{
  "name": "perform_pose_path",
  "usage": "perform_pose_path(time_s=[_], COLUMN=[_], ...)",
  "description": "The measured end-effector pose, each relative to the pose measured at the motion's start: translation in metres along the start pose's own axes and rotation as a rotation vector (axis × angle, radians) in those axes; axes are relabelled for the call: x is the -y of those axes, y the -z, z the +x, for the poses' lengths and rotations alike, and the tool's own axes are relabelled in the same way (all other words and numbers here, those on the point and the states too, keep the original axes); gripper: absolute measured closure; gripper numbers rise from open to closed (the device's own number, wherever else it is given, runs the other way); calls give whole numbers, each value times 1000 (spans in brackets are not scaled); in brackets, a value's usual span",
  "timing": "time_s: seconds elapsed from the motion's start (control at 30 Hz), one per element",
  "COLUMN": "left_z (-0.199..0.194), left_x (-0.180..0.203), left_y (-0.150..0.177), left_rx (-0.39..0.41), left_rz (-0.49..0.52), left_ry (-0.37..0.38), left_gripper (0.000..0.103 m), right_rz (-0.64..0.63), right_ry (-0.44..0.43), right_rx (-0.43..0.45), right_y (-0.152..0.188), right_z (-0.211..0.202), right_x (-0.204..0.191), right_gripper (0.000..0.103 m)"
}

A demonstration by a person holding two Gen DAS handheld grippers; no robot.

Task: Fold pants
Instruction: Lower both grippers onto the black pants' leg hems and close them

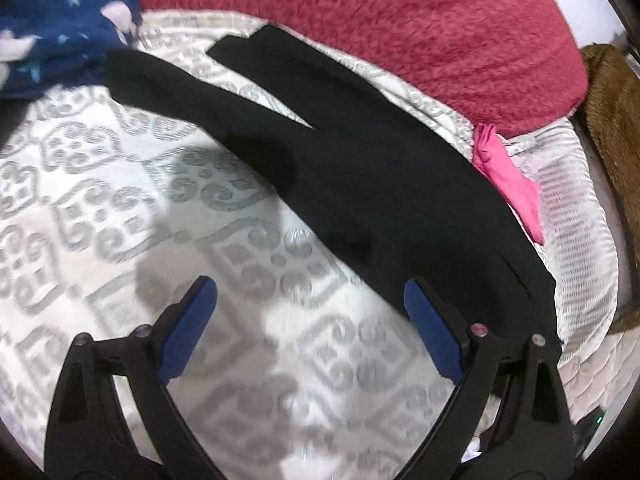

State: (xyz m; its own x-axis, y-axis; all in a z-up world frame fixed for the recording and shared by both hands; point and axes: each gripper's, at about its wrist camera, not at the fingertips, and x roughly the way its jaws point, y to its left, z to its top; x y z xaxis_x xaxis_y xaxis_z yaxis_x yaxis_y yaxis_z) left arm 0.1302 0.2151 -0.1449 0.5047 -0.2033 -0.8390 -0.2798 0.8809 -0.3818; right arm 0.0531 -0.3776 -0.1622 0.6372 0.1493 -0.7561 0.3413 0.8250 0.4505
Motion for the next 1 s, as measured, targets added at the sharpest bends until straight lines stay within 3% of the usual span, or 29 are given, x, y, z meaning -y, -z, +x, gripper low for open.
perform_pose_path(time_s=[0.2, 0.47, 0.53, 0.57, 0.6, 0.63, 0.67, 0.7, 0.77, 1.0], left_z=[41, 69, 75, 77, 80, 81, 80, 79, 70, 15], left_x=[8, 16, 12, 10, 7, 2, -1, -5, -12, -6], left_y=[-28, -53, -56, -57, -59, -60, -60, -61, -59, -47], left_rx=[-27, -38, -45, -51, -56, -57, -54, -54, -39, 71], left_rz=[-17, -36, -53, -65, -78, -93, -98, -104, -132, -55], left_ry=[-1, -22, -25, -24, -23, -32, -40, -36, 10, 2], left_gripper=[8, 10, 24, 30, 47, 69, 79, 90, 90, 92], right_rz=[165, 258, 277, 279, 268, 230, 183, 148, 76, -43], right_ry=[-40, -89, -80, -75, -72, -79, -59, -29, 5, -2], right_rx=[-58, -46, -37, -26, -6, 11, 32, 57, 125, 249], right_y=[-3, -10, -12, -13, -14, -15, -16, -17, -16, -16], right_z=[21, 44, 50, 51, 50, 47, 42, 36, 22, -17], right_x=[26, 32, 31, 30, 29, 25, 18, 12, -2, -33], right_gripper=[37, 35, 35, 41, 68, 76, 89, 92, 93, 93])
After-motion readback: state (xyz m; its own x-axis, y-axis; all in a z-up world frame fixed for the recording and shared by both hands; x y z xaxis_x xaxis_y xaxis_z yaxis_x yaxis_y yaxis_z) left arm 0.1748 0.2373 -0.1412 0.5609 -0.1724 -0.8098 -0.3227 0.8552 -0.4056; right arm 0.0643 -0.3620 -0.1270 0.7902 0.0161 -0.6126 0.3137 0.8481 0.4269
